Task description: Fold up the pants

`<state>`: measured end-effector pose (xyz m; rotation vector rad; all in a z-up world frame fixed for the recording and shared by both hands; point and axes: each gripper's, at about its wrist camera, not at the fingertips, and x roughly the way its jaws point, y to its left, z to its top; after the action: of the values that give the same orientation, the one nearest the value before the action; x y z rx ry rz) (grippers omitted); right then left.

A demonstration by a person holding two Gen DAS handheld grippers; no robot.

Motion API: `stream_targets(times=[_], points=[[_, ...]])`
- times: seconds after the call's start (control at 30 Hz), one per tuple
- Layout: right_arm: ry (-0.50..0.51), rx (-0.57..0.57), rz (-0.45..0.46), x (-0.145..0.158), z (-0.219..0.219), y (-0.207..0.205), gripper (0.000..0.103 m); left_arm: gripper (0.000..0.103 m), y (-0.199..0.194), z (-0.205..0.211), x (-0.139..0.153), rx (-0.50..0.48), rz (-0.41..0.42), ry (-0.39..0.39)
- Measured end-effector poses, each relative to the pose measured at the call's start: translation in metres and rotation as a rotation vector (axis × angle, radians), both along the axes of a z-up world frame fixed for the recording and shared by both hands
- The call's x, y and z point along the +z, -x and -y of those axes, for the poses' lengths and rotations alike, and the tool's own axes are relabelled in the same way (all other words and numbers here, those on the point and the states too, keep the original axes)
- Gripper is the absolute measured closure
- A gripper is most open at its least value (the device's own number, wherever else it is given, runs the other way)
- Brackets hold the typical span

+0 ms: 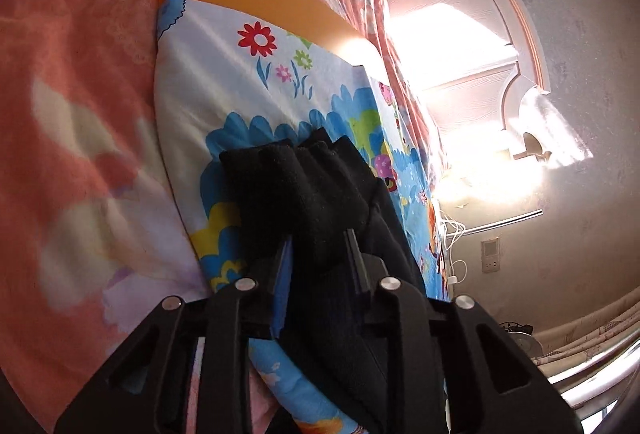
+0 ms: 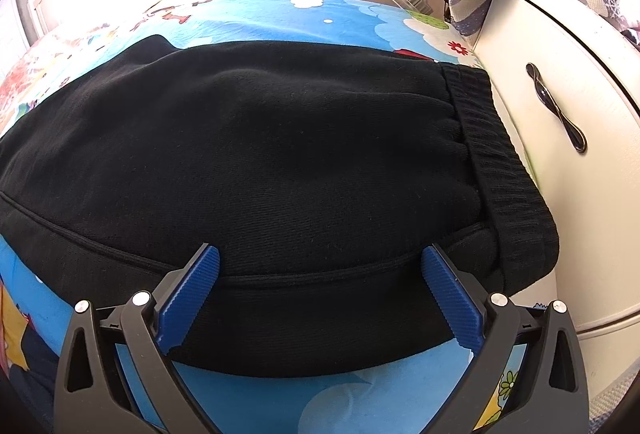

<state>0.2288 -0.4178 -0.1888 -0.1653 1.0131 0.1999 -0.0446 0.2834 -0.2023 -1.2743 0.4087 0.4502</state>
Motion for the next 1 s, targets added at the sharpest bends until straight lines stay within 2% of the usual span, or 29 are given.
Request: stream_targets(times=[0.07,0.17,0.2,0.23,0.27,0.37,0.43,0.47,0.53,0.57,0.6,0.67,0.7,0.77,0.87,0.93,1.0], points=[[0.006,-0.006,0.003,0.0,-0.002,0.0,0.005,0.061,-0.001,-0.003,0.005,-0.015,0.026,0.004],[0.006,-0.01,0.003,-0.001,-0.002,-0.001,0.005,0.062,-0.012,-0.013,-0.003,-0.038,-0.001,0.07],[0.005,-0.009,0.004,-0.001,-0.001,-0.002,0.005,0.065,-0.017,-0.017,-0.009,-0.046,-0.013,0.097],[0.006,-0.007,0.005,-0.001,-0.002,-0.001,0.005,0.076,-0.019,-0.02,-0.013,-0.05,-0.027,0.104],[0.006,-0.005,0.004,-0.001,-0.002,-0.001,0.005,0.098,-0.021,-0.022,-0.009,-0.062,-0.043,0.075],[0.004,0.0,-0.001,-0.001,-0.001,0.0,0.005,0.098,-0.01,-0.006,0.024,-0.019,-0.095,-0.091],[0.0,-0.006,0.005,-0.001,-0.001,0.0,0.005,0.098,-0.004,0.001,0.026,0.002,-0.141,-0.136],[0.002,-0.007,0.006,-0.001,-0.001,0.0,0.005,0.097,-0.006,-0.002,0.017,0.0,-0.172,-0.133],[0.009,0.001,-0.001,-0.001,-0.002,-0.001,0.005,0.087,-0.002,-0.013,-0.009,0.009,-0.204,-0.035],[0.007,0.008,-0.005,0.0,-0.001,-0.001,0.005,0.073,0.007,-0.015,-0.012,0.052,-0.2,-0.021],[-0.002,0.011,-0.006,0.0,0.001,-0.001,0.005,0.06,0.018,-0.015,-0.007,0.113,-0.197,-0.045],[-0.011,0.01,0.004,-0.001,0.002,0.0,0.005,0.057,0.032,-0.007,0.011,0.176,-0.157,-0.118],[-0.008,0.009,0.01,-0.001,0.001,0.001,0.005,0.057,0.033,0.002,0.021,0.16,-0.13,-0.157],[-0.003,0.0,0.009,0.0,0.0,0.001,0.005,0.053,0.016,0.031,0.042,0.04,-0.084,-0.265],[0.024,-0.02,0.011,0.003,-0.004,0.003,0.005,0.046,-0.033,0.103,0.062,-0.28,-0.083,-0.463],[0.062,-0.027,0.034,0.008,-0.012,0.007,0.005,0.04,-0.062,0.15,0.064,-0.444,-0.098,-0.594],[0.075,0.016,0.066,0.015,-0.023,0.014,0.005,0.038,-0.083,0.179,0.054,-0.553,-0.11,-0.667]])
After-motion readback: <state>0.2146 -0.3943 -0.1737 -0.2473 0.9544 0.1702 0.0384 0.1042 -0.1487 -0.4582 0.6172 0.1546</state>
